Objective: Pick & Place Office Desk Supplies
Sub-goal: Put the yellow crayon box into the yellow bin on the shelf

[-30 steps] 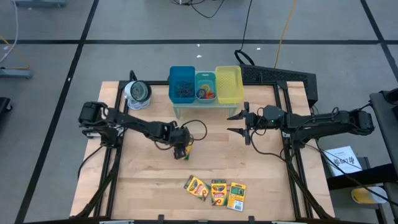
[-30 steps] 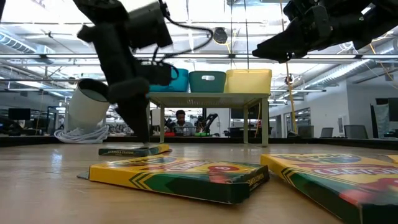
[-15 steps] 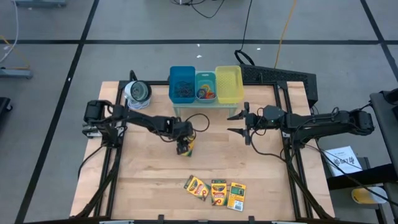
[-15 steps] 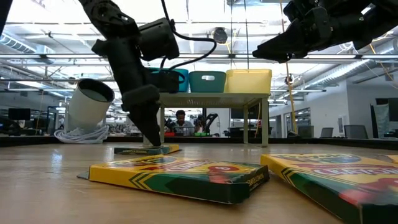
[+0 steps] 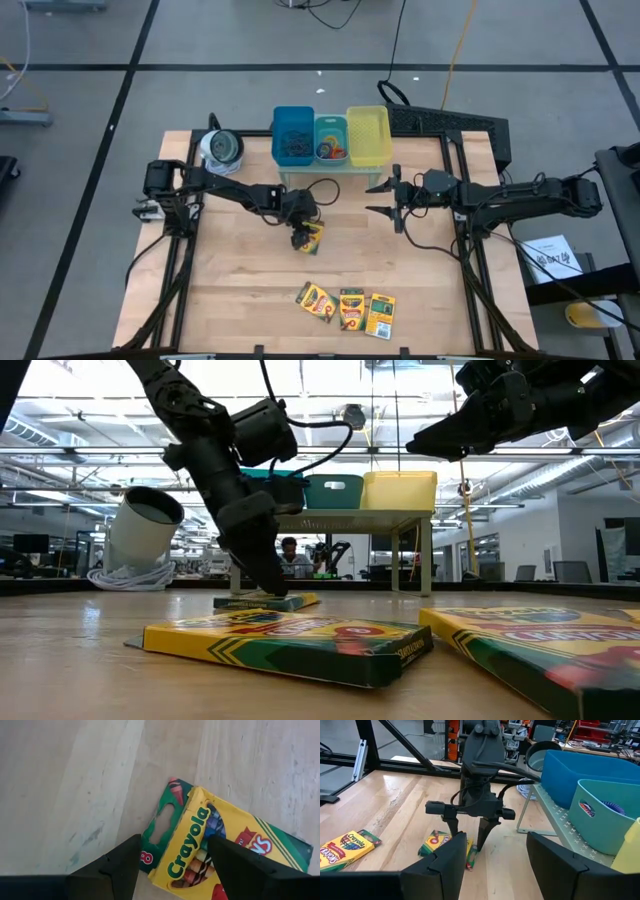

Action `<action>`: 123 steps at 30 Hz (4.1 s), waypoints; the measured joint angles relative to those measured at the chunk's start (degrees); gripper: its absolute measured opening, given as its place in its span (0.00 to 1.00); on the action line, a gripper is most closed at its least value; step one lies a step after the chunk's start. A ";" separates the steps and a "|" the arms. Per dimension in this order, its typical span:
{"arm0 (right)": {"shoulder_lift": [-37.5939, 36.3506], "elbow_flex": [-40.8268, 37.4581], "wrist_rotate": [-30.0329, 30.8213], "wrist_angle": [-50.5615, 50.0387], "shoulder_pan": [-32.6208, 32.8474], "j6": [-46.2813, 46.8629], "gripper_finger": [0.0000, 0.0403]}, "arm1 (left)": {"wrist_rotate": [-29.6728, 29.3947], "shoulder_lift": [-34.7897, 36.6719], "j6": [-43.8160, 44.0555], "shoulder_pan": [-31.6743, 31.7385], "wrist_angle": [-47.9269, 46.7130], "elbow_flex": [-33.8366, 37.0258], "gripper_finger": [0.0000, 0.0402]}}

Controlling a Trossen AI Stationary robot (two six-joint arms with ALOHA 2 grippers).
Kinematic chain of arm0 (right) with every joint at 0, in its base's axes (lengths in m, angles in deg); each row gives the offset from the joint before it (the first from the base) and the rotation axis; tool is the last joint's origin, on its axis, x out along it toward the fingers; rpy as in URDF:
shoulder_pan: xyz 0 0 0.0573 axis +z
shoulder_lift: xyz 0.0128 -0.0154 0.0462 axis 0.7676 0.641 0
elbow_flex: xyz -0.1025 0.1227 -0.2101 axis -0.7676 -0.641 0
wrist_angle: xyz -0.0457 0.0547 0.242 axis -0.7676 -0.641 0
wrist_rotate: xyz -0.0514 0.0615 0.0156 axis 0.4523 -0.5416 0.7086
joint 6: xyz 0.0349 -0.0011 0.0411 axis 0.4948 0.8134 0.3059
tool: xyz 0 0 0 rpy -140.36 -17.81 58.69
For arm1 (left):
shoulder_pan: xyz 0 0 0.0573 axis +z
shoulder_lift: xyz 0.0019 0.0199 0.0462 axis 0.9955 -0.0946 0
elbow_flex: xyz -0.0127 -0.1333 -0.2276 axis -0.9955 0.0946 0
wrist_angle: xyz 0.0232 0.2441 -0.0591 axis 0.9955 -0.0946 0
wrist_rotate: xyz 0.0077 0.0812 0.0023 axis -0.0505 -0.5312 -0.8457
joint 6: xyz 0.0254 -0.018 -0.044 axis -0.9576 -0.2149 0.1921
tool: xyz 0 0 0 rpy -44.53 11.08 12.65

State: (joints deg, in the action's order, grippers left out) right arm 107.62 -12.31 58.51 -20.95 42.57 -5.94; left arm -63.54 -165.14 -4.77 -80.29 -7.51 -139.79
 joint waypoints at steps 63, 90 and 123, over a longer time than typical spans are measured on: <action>-0.02 0.00 -0.15 -0.02 0.02 0.04 0.49 | -0.87 8.64 11.12 0.71 -1.13 5.37 0.52; -0.02 0.00 0.00 -0.04 -0.12 0.02 0.49 | -0.41 7.36 1.69 0.08 4.15 8.06 0.02; -0.02 0.02 0.02 -0.03 -0.31 0.02 0.49 | -7.32 12.64 1.01 -1.18 9.48 8.30 0.00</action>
State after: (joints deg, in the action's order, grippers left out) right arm 107.60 -12.28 58.53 -20.98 42.26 -5.92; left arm -70.86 -152.50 -3.77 -81.47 1.98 -131.49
